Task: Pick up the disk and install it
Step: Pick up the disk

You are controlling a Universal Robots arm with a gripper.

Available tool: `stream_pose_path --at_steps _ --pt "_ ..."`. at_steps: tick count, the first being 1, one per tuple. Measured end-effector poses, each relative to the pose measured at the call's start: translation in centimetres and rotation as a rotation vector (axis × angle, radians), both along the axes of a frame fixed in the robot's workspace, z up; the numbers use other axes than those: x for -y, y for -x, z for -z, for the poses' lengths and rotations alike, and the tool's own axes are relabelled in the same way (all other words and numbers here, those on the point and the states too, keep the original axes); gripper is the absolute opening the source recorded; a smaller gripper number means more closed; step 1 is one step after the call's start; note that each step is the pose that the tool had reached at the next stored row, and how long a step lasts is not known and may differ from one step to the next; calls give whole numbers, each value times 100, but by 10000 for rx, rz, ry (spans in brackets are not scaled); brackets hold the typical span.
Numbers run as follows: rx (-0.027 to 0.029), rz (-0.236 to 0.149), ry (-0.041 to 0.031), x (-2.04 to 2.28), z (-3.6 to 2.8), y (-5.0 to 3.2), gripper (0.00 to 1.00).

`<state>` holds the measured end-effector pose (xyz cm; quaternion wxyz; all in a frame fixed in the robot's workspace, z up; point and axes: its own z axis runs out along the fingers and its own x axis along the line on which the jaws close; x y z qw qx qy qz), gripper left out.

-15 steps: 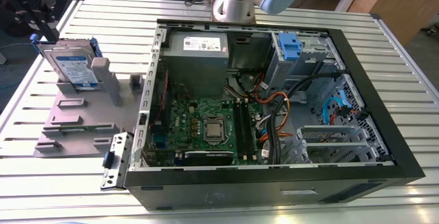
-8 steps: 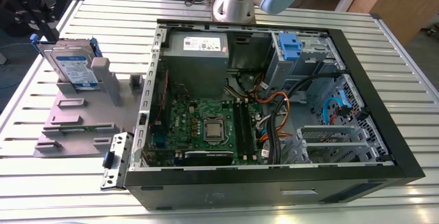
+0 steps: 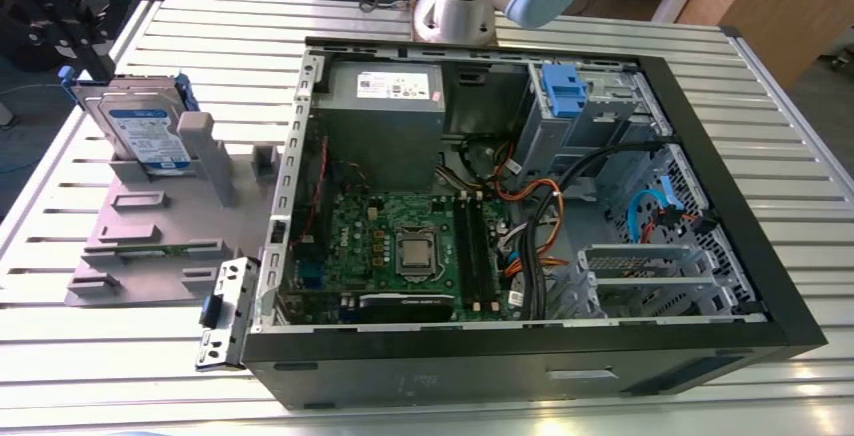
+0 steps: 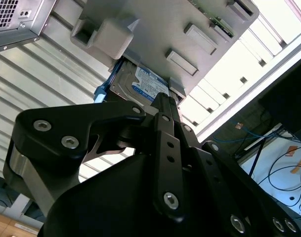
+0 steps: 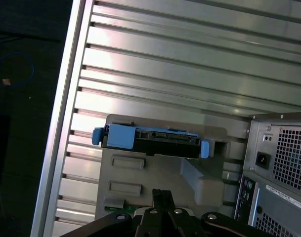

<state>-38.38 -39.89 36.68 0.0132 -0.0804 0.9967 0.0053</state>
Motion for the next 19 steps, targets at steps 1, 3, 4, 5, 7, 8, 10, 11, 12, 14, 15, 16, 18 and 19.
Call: stream_pose_path --at_steps 1,3,4,5,7,8,10,11,12,14,15,16,18,19 --pt "0 -14 0 0 0 0 11" --pt "1 -39 0 0 0 0 11" --pt "0 -52 -1 0 0 0 11" --pt "0 -65 0 0 0 0 11" --pt "0 -90 0 0 0 0 11" --pt "1 -102 0 0 0 0 11" --pt "0 -126 -1 0 0 0 11" --pt "0 -137 0 0 0 0 11" --pt "0 -148 0 0 0 0 11" --pt "0 -170 0 0 0 0 11" --pt "0 -181 0 0 0 0 11" --pt "0 -191 0 0 0 0 11" --pt "0 -213 0 0 0 0 11" --pt "-1 -225 0 0 0 0 11"
